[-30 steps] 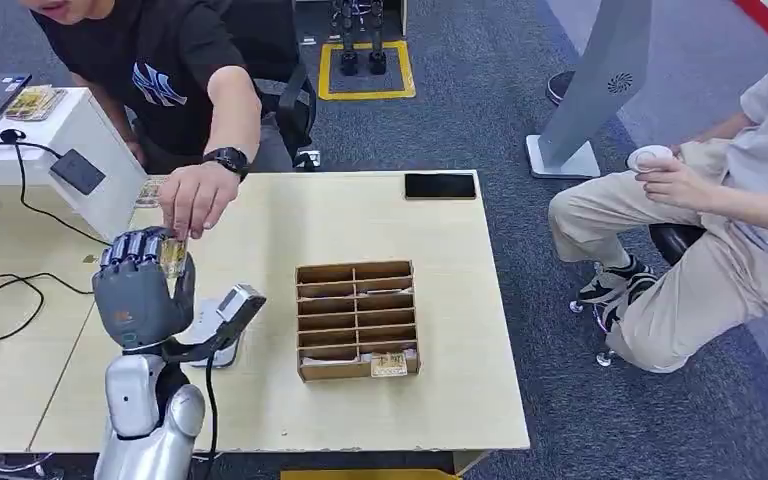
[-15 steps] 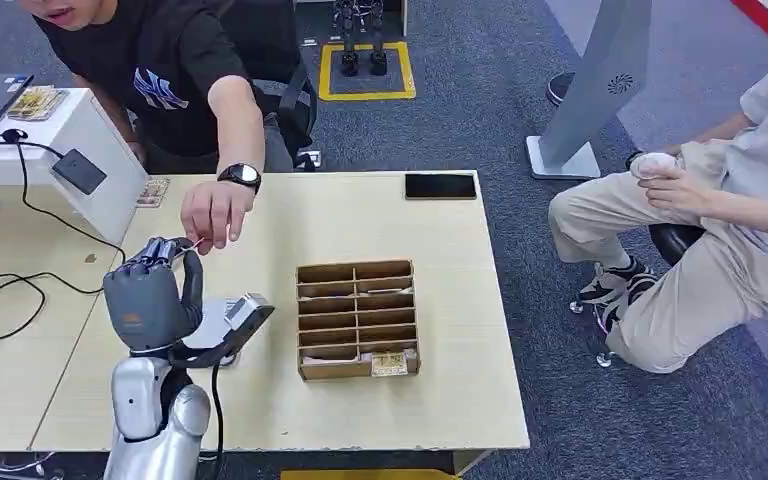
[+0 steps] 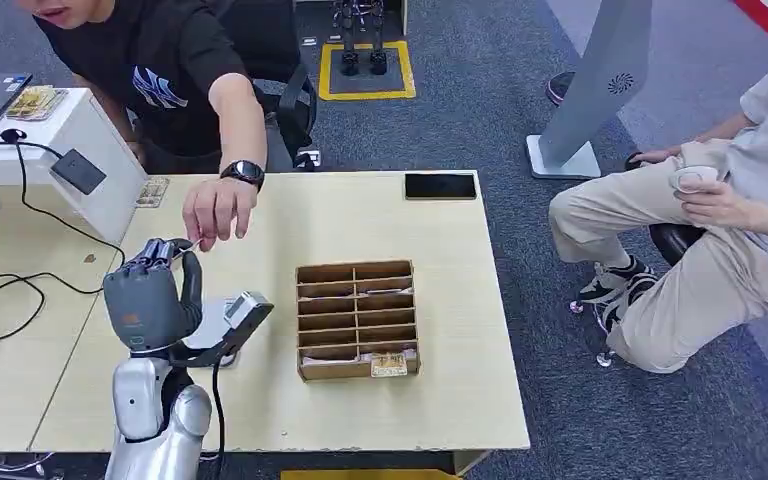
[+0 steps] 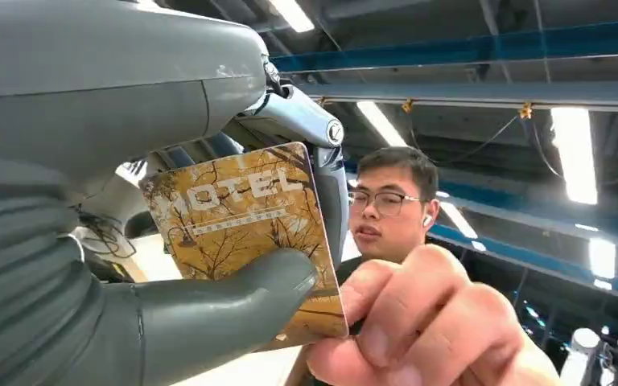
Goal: Pass the card to the sensor for recognition and then transmit it.
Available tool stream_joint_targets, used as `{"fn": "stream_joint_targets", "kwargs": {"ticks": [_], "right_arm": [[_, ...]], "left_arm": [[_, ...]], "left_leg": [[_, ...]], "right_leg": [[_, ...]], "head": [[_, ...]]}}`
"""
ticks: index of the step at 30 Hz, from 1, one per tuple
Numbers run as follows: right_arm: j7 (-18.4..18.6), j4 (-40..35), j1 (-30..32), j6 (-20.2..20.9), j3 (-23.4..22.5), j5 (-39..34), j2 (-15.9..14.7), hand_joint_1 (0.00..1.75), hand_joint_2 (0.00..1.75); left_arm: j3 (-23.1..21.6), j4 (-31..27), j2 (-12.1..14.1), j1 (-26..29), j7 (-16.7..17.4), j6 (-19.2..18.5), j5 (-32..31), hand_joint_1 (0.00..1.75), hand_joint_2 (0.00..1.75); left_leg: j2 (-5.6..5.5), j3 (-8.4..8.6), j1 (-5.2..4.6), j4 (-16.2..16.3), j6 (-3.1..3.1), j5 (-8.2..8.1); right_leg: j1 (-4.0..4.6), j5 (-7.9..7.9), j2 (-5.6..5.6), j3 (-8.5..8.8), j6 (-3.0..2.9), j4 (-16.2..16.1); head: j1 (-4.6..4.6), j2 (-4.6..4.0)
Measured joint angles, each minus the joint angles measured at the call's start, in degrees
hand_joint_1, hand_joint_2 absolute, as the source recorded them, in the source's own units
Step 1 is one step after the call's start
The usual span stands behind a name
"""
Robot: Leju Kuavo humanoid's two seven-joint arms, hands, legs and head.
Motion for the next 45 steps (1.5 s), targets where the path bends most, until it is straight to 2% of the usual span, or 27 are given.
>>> {"fn": "stream_joint_targets", "kwargs": {"ticks": [8,12,15,18,20,40,45], "right_arm": [[0.0,0.0,0.0,0.0,0.0,0.0,0.0,0.00,1.75],[0.1,0.0,0.0,0.0,0.0,0.0,0.0,0.00,1.75],[0.2,0.0,0.1,0.0,0.0,-0.8,0.0,0.00,1.75],[0.2,0.0,0.2,0.0,0.0,-2.1,0.0,0.00,1.75],[0.2,0.0,0.5,0.0,0.1,-2.3,0.0,0.00,1.75],[0.8,0.0,1.0,0.2,0.6,-3.4,0.0,0.00,1.75],[1.1,0.0,1.1,0.2,1.2,-4.1,0.0,0.00,1.75]], "left_arm": [[0.1,0.2,0.0,0.0,-0.3,0.0,0.0,1.75,1.75],[0.5,0.2,-0.4,0.2,-1.9,0.0,0.4,1.75,1.75],[1.8,0.2,-1.4,0.6,-5.8,0.0,2.4,1.75,1.75],[4.8,0.2,-2.5,1.2,-13.0,0.0,8.1,1.75,1.75],[6.1,0.2,-2.5,1.4,-14.4,0.0,10.2,1.75,1.75],[10.4,-0.3,-2.8,3.5,-15.5,0.0,12.8,1.75,1.75],[12.2,-0.3,-2.8,4.2,-15.4,0.0,10.2,1.75,1.75]], "left_leg": [[0.00,0.00,0.00,0.0,0.00,0.00],[0.00,0.00,0.00,0.0,0.00,0.00],[0.00,-0.02,0.00,0.0,0.00,-0.01],[0.01,0.01,0.00,0.0,0.00,-0.01],[-0.01,-0.01,0.00,0.0,0.00,-0.01],[-0.01,-0.02,0.00,0.0,0.01,-0.01],[0.00,-0.03,0.00,0.0,0.01,-0.02]], "right_leg": [[0.00,0.00,0.00,0.00,0.00,0.0],[0.00,0.00,0.00,0.00,0.00,0.0],[0.00,0.00,0.00,0.00,0.00,0.0],[0.00,0.00,0.03,-0.01,0.00,0.0],[0.00,-0.01,-0.01,-0.02,0.00,0.0],[0.00,-0.03,-0.01,-0.01,-0.01,0.0],[0.00,-0.03,-0.01,-0.01,0.00,0.0]], "head": [[0.00,0.00],[0.00,0.00],[-0.02,0.00],[-0.02,0.00],[-0.02,0.00],[-0.02,0.00],[-0.04,0.00]]}}
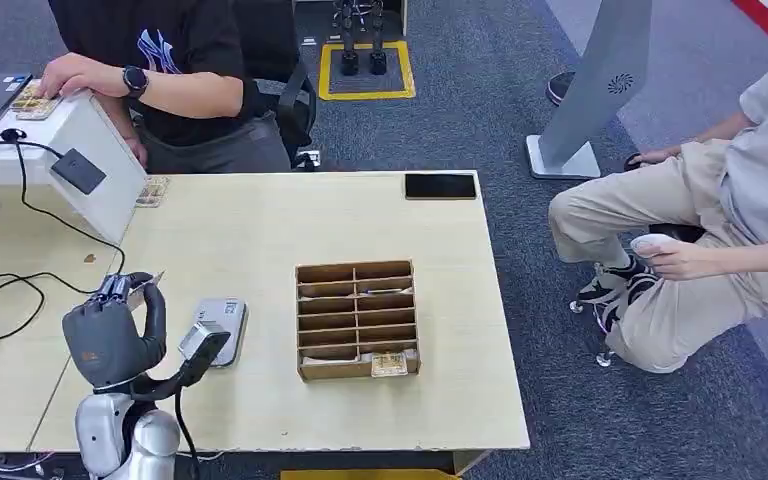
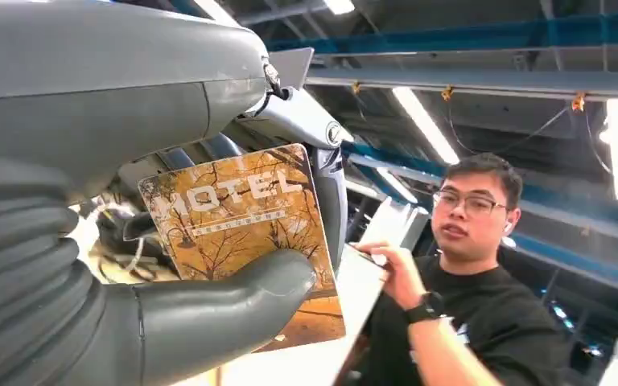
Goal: Pass the card to the sensor for recognition and then transmit it.
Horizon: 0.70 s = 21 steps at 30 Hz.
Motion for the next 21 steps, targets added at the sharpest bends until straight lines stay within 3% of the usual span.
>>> {"fn": "stream_joint_targets", "kwargs": {"ticks": [3,8,21], "right_arm": [[0.2,0.0,0.0,0.0,0.3,-0.2,0.0,0.00,1.75],[1.0,0.0,0.1,0.3,0.4,0.3,0.0,0.00,1.75],[1.3,0.0,0.4,0.4,1.6,0.8,0.0,0.00,1.75]], "left_arm": [[1.2,0.4,0.0,0.6,0.9,0.0,-3.5,1.75,1.75],[1.5,5.9,0.7,2.2,10.0,-0.2,-8.3,1.75,1.75],[1.4,11.2,0.7,4.2,10.7,-0.1,-10.4,1.75,1.75]], "left_leg": [[0.00,0.00,0.00,0.0,0.00,0.00],[0.03,0.03,-0.01,0.0,0.00,-0.01],[0.01,0.01,-0.01,0.0,0.00,-0.01]], "right_leg": [[0.00,0.00,0.00,0.00,0.00,0.0],[0.00,0.00,0.05,-0.01,0.00,0.0],[0.00,0.00,0.01,-0.02,0.00,0.0]], "head": [[0.02,0.00],[0.00,0.00],[0.07,0.00]]}}
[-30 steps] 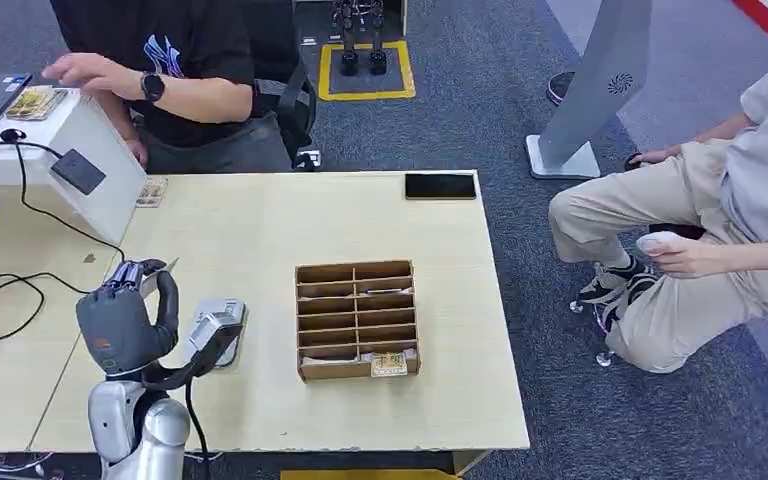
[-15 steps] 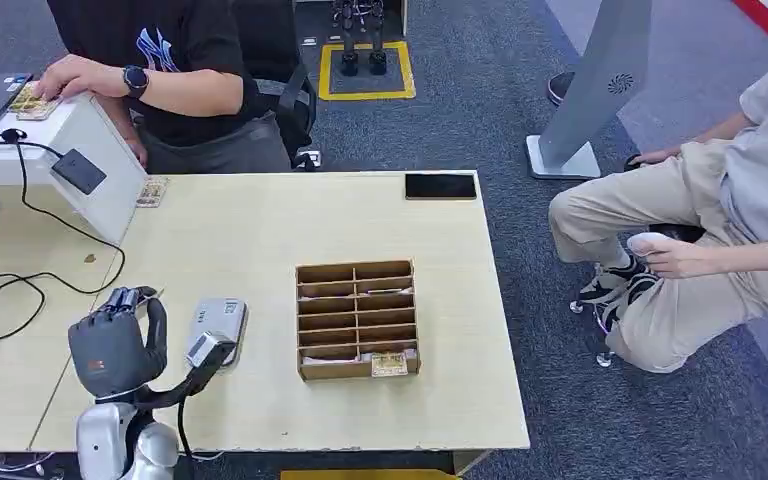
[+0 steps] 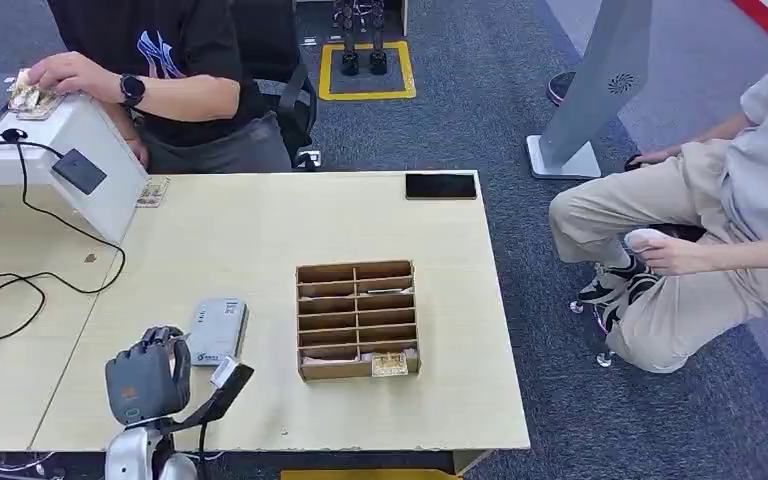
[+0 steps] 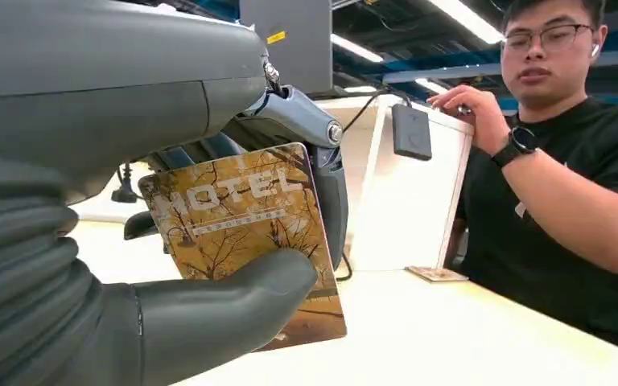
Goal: Pass the card to the sensor for recognition and then transmit it.
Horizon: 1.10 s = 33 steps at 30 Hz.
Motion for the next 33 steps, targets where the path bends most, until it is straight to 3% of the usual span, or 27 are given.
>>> {"fn": "stream_joint_targets", "kwargs": {"ticks": [5,16,33], "right_arm": [[0.0,0.0,0.0,0.0,0.0,0.0,0.0,0.00,1.75],[0.6,0.0,0.0,0.4,0.6,0.2,-0.1,0.00,1.75],[0.8,0.2,-0.1,0.4,1.8,0.4,-0.1,0.00,1.75]], "left_arm": [[0.0,0.7,0.0,0.0,0.2,0.0,-0.1,1.75,1.75],[-5.6,5.0,2.2,0.0,7.6,0.0,-2.6,1.75,1.75],[-10.5,7.7,4.3,-0.8,8.4,0.2,-1.0,1.75,1.75]], "left_leg": [[0.00,0.00,0.00,0.0,0.00,0.00],[0.00,0.00,0.00,0.0,0.00,0.00],[0.00,0.01,0.00,0.0,0.00,0.00]], "right_leg": [[0.00,0.00,0.00,0.00,0.00,0.0],[0.00,0.00,0.00,0.00,0.00,0.0],[0.00,0.00,0.00,0.01,0.00,0.0]], "head": [[0.00,0.00],[-0.02,0.00],[0.00,0.00]]}}
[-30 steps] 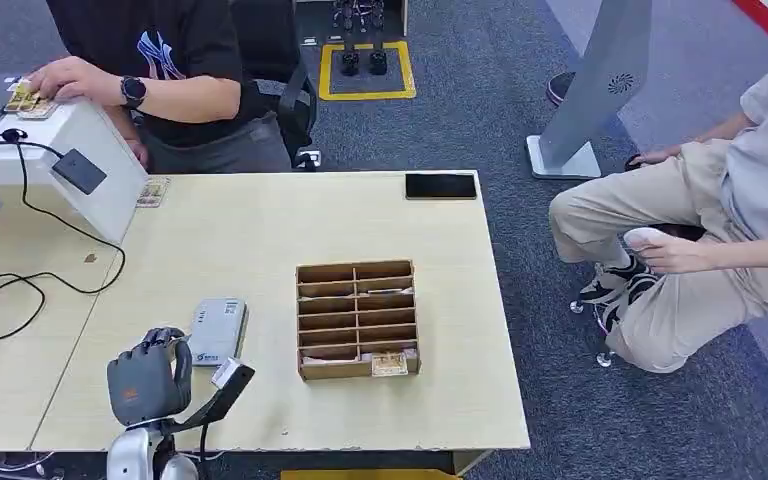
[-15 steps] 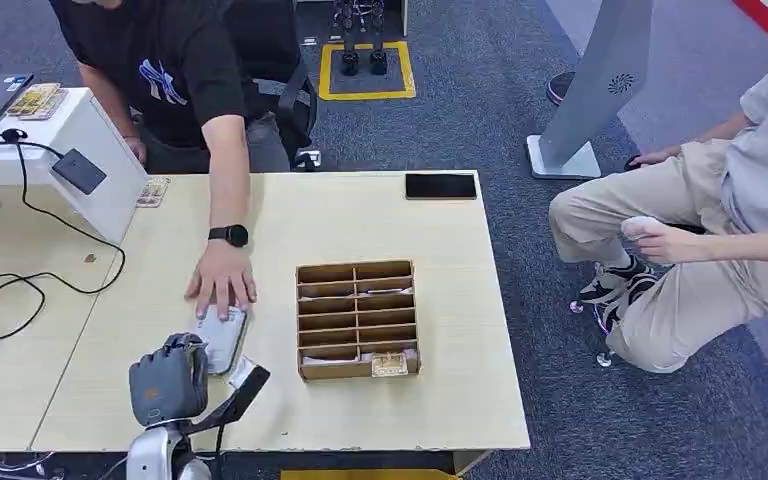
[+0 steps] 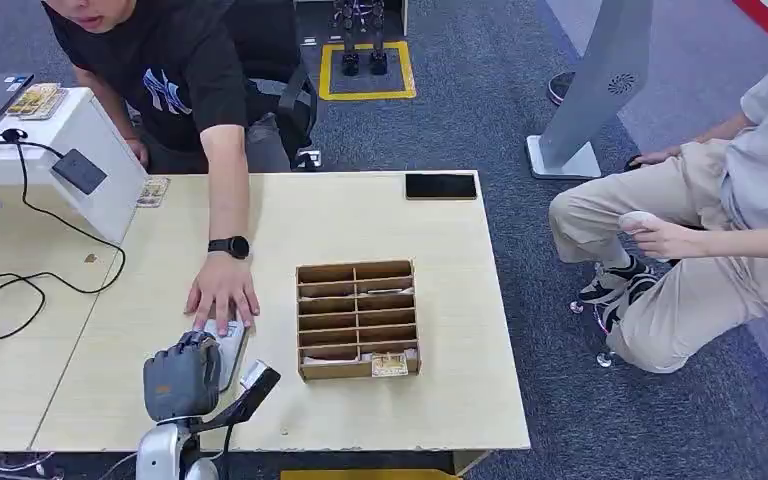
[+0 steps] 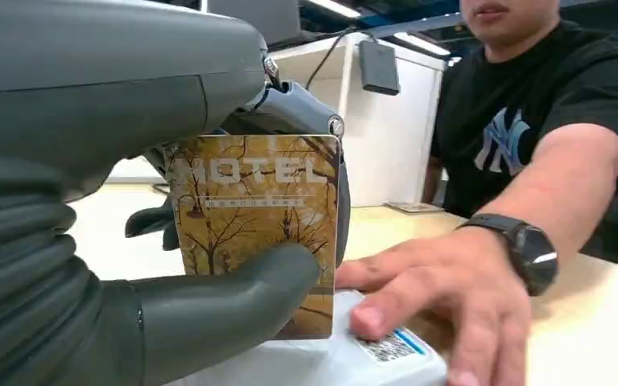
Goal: Pass the card to the sensor for recognition and then transmit it.
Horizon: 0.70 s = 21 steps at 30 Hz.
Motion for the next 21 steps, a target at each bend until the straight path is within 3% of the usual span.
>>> {"fn": "stream_joint_targets", "kwargs": {"ticks": [21], "right_arm": [[0.5,0.3,-0.1,-0.2,1.2,0.3,0.0,0.00,1.75]], "left_arm": [[-2.6,1.8,0.7,-1.0,0.6,0.0,0.5,1.75,1.75]], "left_leg": [[0.00,0.00,0.00,0.0,0.00,0.00]], "right_leg": [[0.00,0.00,0.00,0.01,0.00,0.0]], "head": [[0.00,0.00]]}}
